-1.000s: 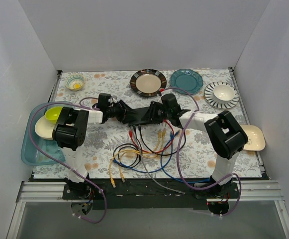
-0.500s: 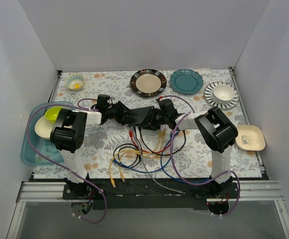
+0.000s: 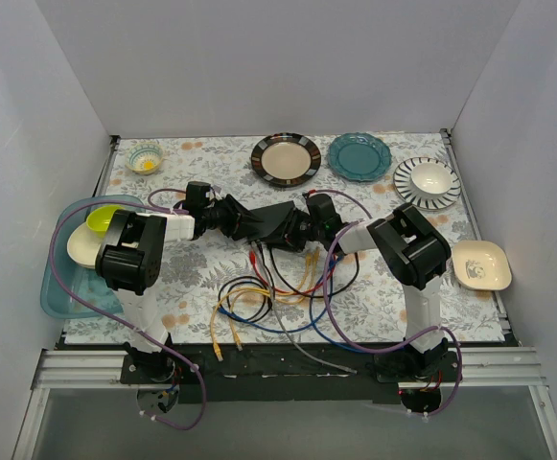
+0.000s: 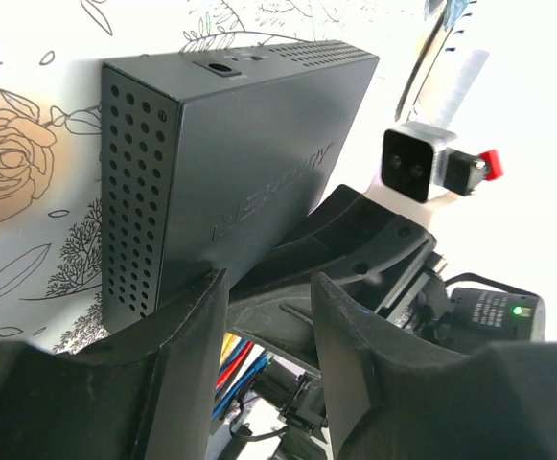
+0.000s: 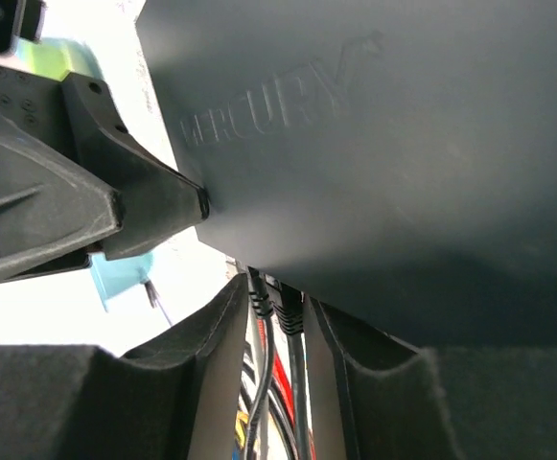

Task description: Pull the plug from the switch port

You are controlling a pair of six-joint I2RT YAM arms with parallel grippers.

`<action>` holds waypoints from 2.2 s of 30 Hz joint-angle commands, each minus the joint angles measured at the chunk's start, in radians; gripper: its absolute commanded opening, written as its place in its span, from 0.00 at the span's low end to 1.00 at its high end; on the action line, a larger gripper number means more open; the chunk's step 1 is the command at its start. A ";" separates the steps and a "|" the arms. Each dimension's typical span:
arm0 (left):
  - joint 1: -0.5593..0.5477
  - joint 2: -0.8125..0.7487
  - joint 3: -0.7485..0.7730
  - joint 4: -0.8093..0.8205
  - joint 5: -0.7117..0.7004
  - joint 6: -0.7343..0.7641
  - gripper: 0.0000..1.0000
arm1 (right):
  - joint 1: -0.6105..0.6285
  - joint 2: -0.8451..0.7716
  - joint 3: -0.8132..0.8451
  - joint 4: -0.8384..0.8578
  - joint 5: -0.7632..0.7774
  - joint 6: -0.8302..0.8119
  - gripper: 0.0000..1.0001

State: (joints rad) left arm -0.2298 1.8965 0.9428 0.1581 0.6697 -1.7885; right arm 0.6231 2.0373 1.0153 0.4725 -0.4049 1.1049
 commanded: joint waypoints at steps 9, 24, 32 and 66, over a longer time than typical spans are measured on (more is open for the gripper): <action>0.003 -0.039 -0.035 -0.098 -0.059 0.069 0.40 | -0.008 0.077 -0.106 0.298 0.003 0.286 0.31; 0.001 -0.051 -0.087 -0.060 -0.007 0.075 0.40 | -0.006 0.081 -0.138 0.288 -0.017 0.217 0.02; 0.001 0.009 -0.078 -0.017 0.034 0.044 0.40 | 0.000 0.066 -0.199 0.236 -0.048 0.133 0.01; 0.003 0.067 -0.001 -0.084 -0.042 0.060 0.39 | 0.003 -0.022 -0.299 0.296 -0.118 0.107 0.33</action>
State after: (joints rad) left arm -0.2356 1.9434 0.9699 0.1574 0.7521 -1.7771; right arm 0.6159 2.0106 0.7403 0.8314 -0.4957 1.1954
